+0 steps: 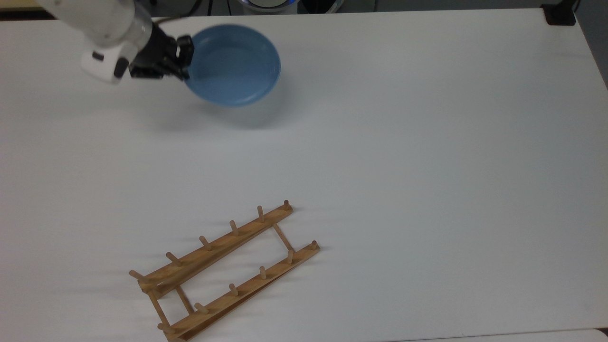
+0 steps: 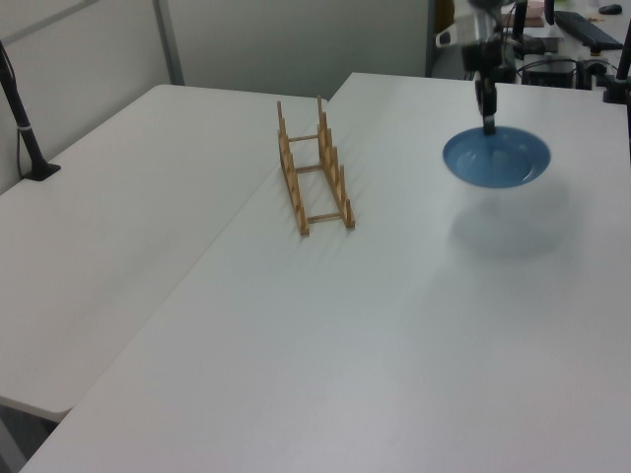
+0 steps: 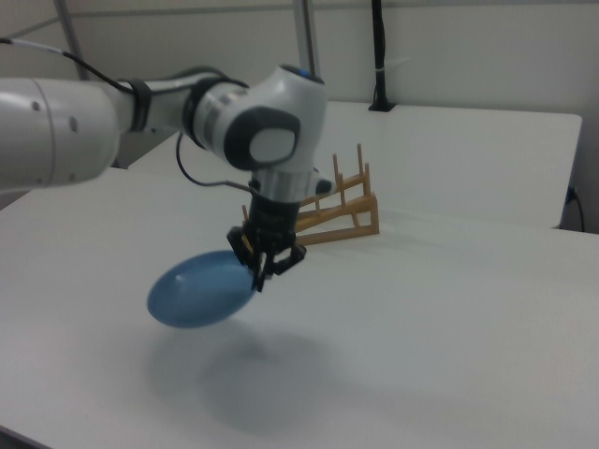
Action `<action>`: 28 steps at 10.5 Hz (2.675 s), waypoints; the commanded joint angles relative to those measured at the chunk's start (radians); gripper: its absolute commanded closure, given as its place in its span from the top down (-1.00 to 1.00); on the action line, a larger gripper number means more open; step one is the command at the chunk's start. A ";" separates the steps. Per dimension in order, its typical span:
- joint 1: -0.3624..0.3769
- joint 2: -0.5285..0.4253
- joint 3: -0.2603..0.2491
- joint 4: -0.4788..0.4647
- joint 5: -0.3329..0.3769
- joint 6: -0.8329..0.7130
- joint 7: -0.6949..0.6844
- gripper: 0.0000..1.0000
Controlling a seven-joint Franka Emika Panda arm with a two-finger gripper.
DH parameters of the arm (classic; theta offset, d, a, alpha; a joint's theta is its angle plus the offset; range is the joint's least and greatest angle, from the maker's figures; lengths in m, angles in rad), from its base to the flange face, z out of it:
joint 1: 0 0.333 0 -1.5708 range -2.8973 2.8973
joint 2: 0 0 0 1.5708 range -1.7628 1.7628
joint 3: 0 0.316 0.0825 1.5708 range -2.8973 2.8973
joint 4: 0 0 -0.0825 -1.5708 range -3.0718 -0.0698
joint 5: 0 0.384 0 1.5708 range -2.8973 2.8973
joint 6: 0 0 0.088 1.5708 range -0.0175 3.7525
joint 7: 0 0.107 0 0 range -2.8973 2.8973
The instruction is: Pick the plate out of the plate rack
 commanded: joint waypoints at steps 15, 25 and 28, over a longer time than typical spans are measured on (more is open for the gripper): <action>0.034 -0.141 0.010 -0.024 -0.008 0.123 0.255 1.00; 0.352 -0.349 -0.017 -0.016 -0.136 0.029 0.819 1.00; 0.340 -0.341 -0.048 -0.013 -0.136 0.137 0.625 1.00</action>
